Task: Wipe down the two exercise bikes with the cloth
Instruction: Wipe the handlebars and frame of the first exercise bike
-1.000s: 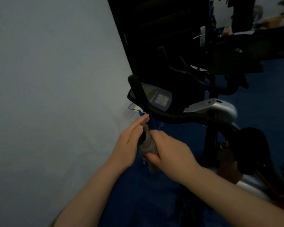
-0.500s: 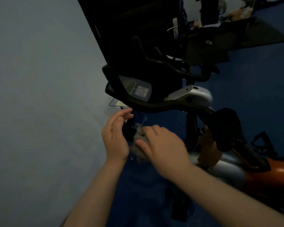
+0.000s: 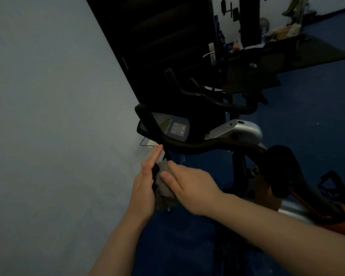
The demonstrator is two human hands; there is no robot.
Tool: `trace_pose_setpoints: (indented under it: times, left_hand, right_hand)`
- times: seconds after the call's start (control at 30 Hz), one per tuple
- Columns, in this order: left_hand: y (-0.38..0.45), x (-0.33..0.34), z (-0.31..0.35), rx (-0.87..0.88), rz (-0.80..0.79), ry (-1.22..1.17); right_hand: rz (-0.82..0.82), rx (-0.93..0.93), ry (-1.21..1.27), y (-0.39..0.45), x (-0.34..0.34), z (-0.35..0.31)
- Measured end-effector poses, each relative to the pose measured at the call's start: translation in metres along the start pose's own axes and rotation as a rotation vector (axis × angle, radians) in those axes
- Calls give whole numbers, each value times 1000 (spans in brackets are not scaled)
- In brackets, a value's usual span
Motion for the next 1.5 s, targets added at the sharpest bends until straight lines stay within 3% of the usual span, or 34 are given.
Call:
trace_pose_setpoints:
  times: [0.13, 0.3, 0.47, 0.63, 0.87, 1.0, 1.13, 1.2, 1.3, 1.4, 1.5]
  left_hand:
    - [-1, -1, -6, -43, 57, -25]
    - [-10, -4, -4, -43, 183, 62]
    - [-26, 5, 18, 244, 477, 487]
    - [-24, 7, 19, 295, 577, 476]
    - [-25, 9, 19, 370, 646, 367]
    - [-25, 11, 19, 422, 636, 347]
    - [-23, 9, 16, 459, 587, 359]
    - [-22, 9, 16, 471, 572, 350]
    - [-22, 9, 17, 495, 555, 329]
    - [-22, 8, 17, 512, 548, 317]
    - [-22, 8, 16, 522, 540, 307]
  right_hand:
    - [-147, -25, -14, 21, 5, 3]
    - [27, -94, -146, -9, -3, -3]
    - [57, 15, -227, -72, -28, 36]
    - [250, 115, -249, -101, -45, 52]
    - [440, 226, -163, -102, -65, 56]
    - [388, 342, -70, -101, -65, 57]
    - [125, 444, -184, -117, -18, 36]
    - [83, 516, -225, -122, -11, 40]
    - [68, 591, -246, -113, -21, 62]
    - [188, 672, -38, -105, -33, 81]
    - [229, 658, -67, -113, -25, 72]
Point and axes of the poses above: each hand's wrist, its own y-axis towards the middle knuckle, its own x-axis out of the palm, z = x × y, the point moved 9 cm from there along y, towards the middle knuckle, and after that the axes turned 14 degrees about -x, right-handed, at the moved point
